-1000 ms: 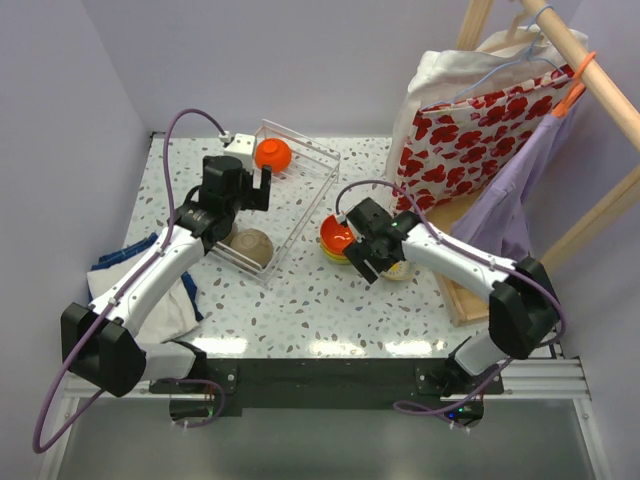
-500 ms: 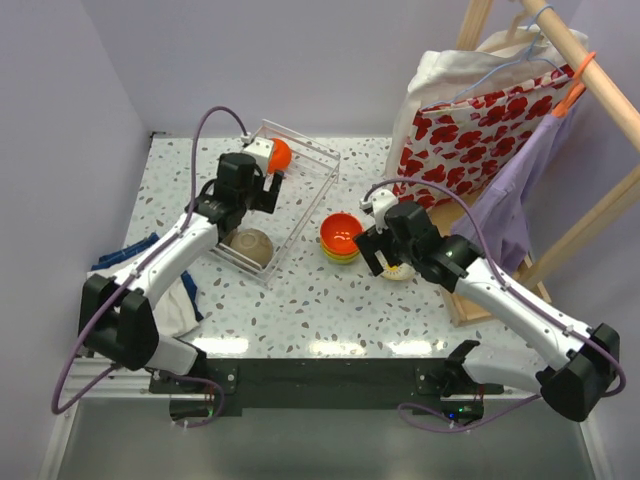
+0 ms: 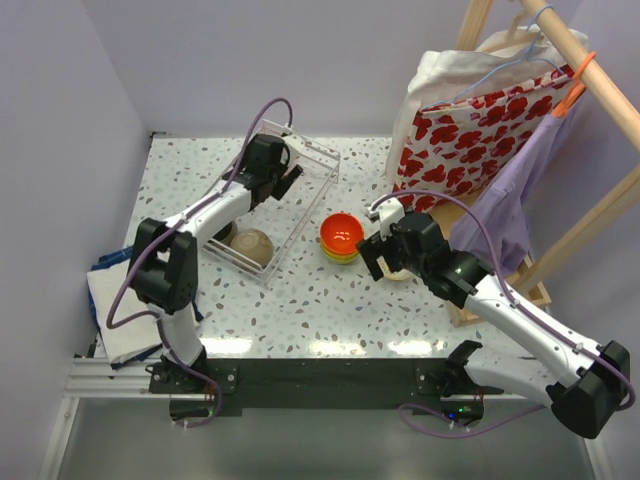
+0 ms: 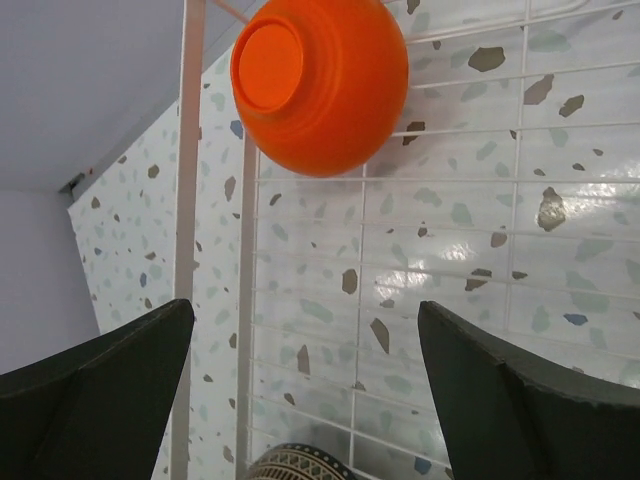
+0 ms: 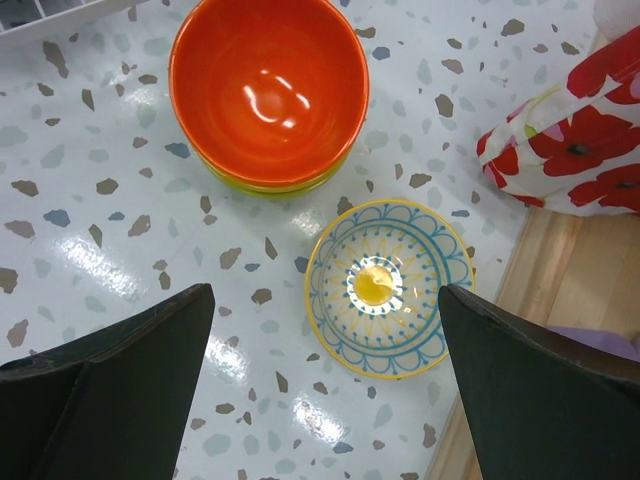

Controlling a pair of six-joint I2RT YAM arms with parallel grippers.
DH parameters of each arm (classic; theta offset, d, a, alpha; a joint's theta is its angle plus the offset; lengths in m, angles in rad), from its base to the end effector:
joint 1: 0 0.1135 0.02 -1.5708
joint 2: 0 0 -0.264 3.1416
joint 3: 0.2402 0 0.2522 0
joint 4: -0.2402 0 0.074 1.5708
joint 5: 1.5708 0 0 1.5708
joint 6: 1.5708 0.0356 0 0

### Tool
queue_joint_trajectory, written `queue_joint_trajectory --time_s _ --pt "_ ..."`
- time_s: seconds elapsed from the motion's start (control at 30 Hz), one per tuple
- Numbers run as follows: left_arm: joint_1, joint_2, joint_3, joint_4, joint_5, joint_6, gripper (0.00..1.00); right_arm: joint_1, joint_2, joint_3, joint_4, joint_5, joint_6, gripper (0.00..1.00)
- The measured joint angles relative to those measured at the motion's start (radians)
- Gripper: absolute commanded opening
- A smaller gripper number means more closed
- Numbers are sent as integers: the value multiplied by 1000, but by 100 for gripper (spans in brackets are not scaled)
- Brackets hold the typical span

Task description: Unload the bowls from the dish rack

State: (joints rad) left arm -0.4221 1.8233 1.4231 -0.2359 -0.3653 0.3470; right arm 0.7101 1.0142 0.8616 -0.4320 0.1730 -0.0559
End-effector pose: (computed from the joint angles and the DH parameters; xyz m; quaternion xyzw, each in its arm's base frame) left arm 0.3894 -0.1610 0.2652 0.2535 0.8445 0.1454 0.4488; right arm 0.1729 0.1405 0.2995 -0.2900 0.8293 0.0795 0.4710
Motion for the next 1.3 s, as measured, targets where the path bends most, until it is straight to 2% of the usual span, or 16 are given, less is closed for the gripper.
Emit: queue_joint_trajectory --time_s 0.27,0.57,0.93,1.3 --pt "-6 195 169 12 -16 197 100 0 2 0 10 -40 -4 99" --pt "-11 348 334 43 -61 338 100 -2 13 8 -17 -67 -4 99" --pt "-26 461 391 79 -71 428 100 -3 27 61 -50 -81 -3 99" --pt "-27 529 412 224 -122 475 100 -3 47 74 -76 -90 3 99"
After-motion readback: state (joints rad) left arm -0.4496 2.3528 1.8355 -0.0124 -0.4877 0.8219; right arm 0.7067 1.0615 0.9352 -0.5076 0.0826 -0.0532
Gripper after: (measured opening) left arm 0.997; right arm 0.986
